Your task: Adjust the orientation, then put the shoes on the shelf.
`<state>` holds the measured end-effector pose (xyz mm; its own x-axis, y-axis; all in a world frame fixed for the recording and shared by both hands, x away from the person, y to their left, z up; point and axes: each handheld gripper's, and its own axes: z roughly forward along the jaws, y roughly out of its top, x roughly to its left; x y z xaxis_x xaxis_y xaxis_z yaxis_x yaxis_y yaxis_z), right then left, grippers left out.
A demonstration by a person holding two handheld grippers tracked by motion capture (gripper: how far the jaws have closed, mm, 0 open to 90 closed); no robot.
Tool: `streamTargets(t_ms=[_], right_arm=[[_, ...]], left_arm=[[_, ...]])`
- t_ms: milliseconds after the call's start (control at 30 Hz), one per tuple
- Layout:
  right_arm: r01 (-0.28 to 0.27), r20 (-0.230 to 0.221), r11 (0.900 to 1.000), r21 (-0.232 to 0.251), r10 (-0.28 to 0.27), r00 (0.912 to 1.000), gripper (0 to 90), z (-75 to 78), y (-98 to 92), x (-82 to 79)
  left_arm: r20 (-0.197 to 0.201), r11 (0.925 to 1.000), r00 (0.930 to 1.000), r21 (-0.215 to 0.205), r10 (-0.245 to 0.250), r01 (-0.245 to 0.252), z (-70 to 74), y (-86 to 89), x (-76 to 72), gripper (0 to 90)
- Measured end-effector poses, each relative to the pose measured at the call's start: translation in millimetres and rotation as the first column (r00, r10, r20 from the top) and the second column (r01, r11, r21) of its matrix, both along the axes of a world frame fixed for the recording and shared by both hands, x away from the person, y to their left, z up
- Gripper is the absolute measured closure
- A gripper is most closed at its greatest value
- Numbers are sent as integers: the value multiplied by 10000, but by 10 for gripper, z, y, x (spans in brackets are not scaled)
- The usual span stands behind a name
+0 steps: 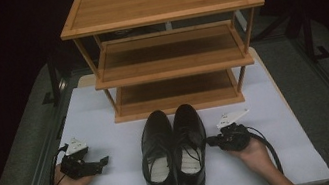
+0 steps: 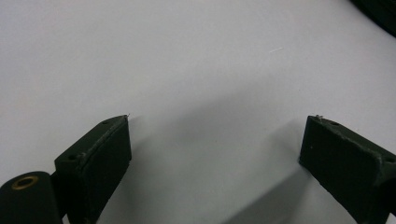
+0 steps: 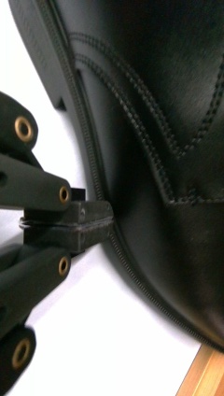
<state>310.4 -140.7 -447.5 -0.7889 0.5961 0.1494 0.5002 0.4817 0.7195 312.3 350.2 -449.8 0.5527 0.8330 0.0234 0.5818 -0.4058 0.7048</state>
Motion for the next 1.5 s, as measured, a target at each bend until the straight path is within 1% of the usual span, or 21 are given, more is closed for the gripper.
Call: streamTargets(t_ms=[100, 167, 233, 300, 533, 600, 700, 733, 767, 800, 900, 933, 1000, 1033, 1067, 1167, 1200, 1300, 1333, 1433, 1500], right_arm=[[155, 44, 9999, 24, -155, 9999, 814, 26, -24, -9], [473, 131, 9988, 108, -475, 9988, 753, 74, -73, -18], [555, 158, 9984, 82, -557, 9983, 738, 90, -87, -21], [734, 274, 9973, 2, -733, 9969, 670, 136, -120, -35], [1129, 477, 9935, 169, -1136, 9924, 557, 249, -151, -76], [1319, 600, 9911, 197, -1329, 9893, 500, 330, -142, -106], [1308, 690, 9909, 323, -1328, 9887, 455, 419, -131, -141], [1308, 690, 9909, 323, -1328, 9887, 455, 419, -131, -141], [1280, 790, 9909, 410, -1309, 9882, 439, 472, -118, -166], [1280, 790, 9909, 410, -1309, 9882, 439, 472, -118, -166], [1100, 913, 9924, 548, -1146, 9892, 427, 550, -72, -206], [1102, 918, 9920, 608, -1155, 9891, 417, 569, -62, -210], [1064, 948, 9918, 701, -1128, 9891, 409, 612, -46, -213], [1048, 978, 9917, 746, -1118, 9889, 405, 633, -39, -215], [1009, 998, 9917, 798, -1087, 9891, 405, 653, -29, -219], [882, 1095, 9922, 876, -976, 9892, 404, 710, 9, -235], [882, 1095, 9922, 876, -976, 9892, 404, 710, 9, -235], [696, 1113, 9928, 978, -804, 9905, 404, 763, 77, -242], [696, 1113, 9928, 978, -804, 9905, 404, 763, 77, -242], [527, 1155, 9927, 1081, -651, 9912, 404, 799, 138, -233], [358, 1133, 9930, 1122, -486, 9924, 405, 831, 210, -215]], left_arm=[[-13, 10000, 10000, -30, -2, 2, 1, 0, 0, 84], [-17, 10000, 10000, -71, 10, -10, 11, -1, -1, 92], [-1, 10000, 10000, -83, -10, 10, 30, 1, -6, 134], [66, 10000, 10000, -80, -43, 43, 64, -30, -16, 164], [176, 9978, 9982, -321, -577, 583, 197, -198, -68, 166], [179, 9963, 9969, -372, -765, 771, 244, -257, -83, 166], [234, 9883, 9919, -862, -1246, 1261, 374, -386, -112, 170], [234, 9883, 9919, -862, -1246, 1261, 374, -386, -112, 196], [351, 9828, 9878, -1014, -1515, 1544, 446, -453, -133, 209], [351, 9828, 9878, -1014, -1515, 1544, 446, -453, -133, 209], [415, 9718, 9786, -1169, -2014, 2050, 571, -582, -155, 210], [415, 9718, 9786, -1169, -2014, 2050, 571, -582, -155, 210], [519, 9664, 9738, -1221, -2214, 2263, 629, -645, -163, 210], [586, 9597, 9678, -1278, -2447, 2504, 686, -701, -170, 210], [586, 9597, 9678, -1278, -2447, 2504, 686, -701, -170, 211], [753, 9484, 9573, -1349, -2791, 2871, 771, -807, -172, 216], [753, 9484, 9573, -1349, -2791, 2871, 771, -807, -172, 218], [853, 9385, 9483, -1407, -3057, 3152, 827, -929, -147, 221], [853, 9385, 9483, -1407, -3057, 3152, 827, -929, -147, 222], [927, 9289, 9382, -1380, -3334, 3437, 873, -1036, -132, 222], [937, 9191, 9278, -1326, -3611, 3711, 901, -1144, -122, 224]])
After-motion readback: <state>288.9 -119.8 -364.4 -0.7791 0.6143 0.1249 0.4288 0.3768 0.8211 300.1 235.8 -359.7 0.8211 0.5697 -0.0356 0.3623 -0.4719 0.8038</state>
